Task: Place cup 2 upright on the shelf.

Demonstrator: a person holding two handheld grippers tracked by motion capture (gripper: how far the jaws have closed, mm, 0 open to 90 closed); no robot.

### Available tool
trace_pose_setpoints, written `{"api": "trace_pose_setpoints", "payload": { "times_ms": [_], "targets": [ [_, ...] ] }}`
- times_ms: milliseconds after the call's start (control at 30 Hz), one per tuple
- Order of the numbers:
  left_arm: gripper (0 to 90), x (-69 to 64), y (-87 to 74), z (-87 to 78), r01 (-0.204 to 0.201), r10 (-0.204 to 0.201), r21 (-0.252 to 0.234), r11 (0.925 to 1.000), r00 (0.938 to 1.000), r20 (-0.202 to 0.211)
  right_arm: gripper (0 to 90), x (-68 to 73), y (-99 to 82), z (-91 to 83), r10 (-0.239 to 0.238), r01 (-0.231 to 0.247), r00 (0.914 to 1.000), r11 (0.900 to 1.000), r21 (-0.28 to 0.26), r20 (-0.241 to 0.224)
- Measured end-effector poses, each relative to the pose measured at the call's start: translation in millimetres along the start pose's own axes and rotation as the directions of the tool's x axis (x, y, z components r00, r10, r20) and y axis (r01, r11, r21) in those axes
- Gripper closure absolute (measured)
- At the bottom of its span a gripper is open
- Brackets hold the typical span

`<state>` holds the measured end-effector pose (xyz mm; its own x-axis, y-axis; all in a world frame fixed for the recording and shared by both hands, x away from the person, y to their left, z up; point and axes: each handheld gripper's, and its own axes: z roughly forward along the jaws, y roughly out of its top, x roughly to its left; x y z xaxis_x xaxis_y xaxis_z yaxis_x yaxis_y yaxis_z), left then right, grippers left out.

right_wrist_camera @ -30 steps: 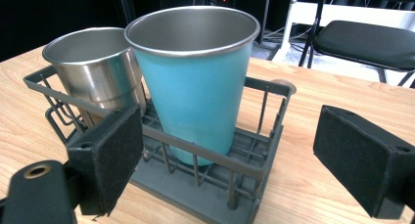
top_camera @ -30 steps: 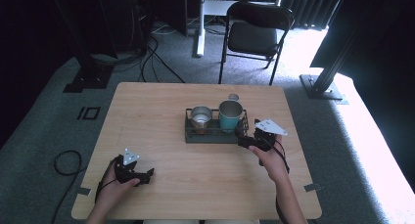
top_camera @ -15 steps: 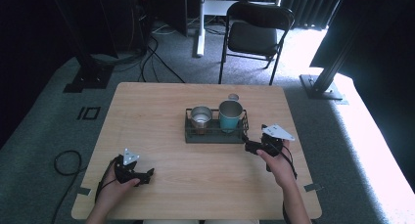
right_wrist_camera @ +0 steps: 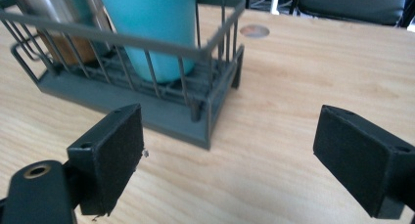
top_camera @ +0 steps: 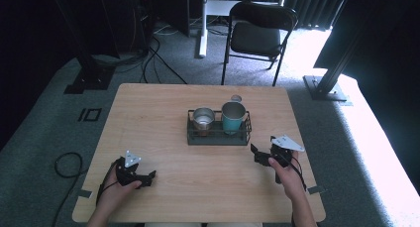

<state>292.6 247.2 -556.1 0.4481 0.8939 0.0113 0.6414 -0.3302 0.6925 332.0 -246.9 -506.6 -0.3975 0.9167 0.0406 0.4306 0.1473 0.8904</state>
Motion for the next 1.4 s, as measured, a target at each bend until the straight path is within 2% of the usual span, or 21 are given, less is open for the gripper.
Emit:
{"api": "trace_pose_setpoints", "payload": {
  "times_ms": [300, 600, 767, 1000, 1133, 1233, 1300, 1400],
  "targets": [
    [3.6, 0.0, 0.0, 0.0, 0.000, 0.000, 0.000, 1.0000, 1.0000, 0.000, 11.0, -0.1, -14.8, -0.2, -0.002, 0.002, 0.9999, 0.9993, 0.038, -0.012],
    [3.6, 0.0, 0.0, 0.0, 0.000, 0.000, 0.000, 1.0000, 1.0000, 0.000, 11.0, -5.0, -30.8, -6.2, -0.005, 0.010, 0.9990, 0.9956, 0.093, -0.045],
    [3.6, 0.0, 0.0, 0.0, 0.000, 0.000, 0.000, 1.0000, 1.0000, 0.000, 11.0, -8.7, -40.4, -10.4, 0.017, -0.010, 0.9979, 0.9944, 0.105, -0.063],
    [3.6, 0.0, 0.0, 0.0, 0.000, 0.000, 0.000, 1.0000, 1.0000, 0.000, 11.0, -12.2, -48.8, -17.8, -0.031, 0.039, 0.9976, 0.9899, 0.136, -0.062],
    [3.6, 0.0, 0.0, 0.0, 0.000, 0.000, 0.000, 1.0000, 1.0000, 0.000, 11.0, -14.9, -53.3, -21.0, -0.028, 0.037, 0.9972, 0.9885, 0.147, -0.069],
    [3.6, 0.0, 0.0, 0.0, 0.000, 0.000, 0.000, 1.0000, 1.0000, 0.000, 11.0, -15.9, -57.1, -24.0, -0.055, 0.066, 0.9963, 0.9839, 0.166, -0.065],
    [3.6, 0.0, 0.0, 0.0, 0.000, 0.000, 0.000, 1.0000, 1.0000, 0.000, 11.0, -16.7, -59.0, -26.4, -0.049, 0.060, 0.9966, 0.9833, 0.172, -0.067],
    [3.6, 0.0, 0.0, 0.0, 0.000, 0.000, 0.000, 1.0000, 1.0000, 0.000, 11.0, -18.6, -61.4, -29.9, -0.060, 0.067, 0.9973, 0.9818, 0.178, -0.042]
  ]
}}
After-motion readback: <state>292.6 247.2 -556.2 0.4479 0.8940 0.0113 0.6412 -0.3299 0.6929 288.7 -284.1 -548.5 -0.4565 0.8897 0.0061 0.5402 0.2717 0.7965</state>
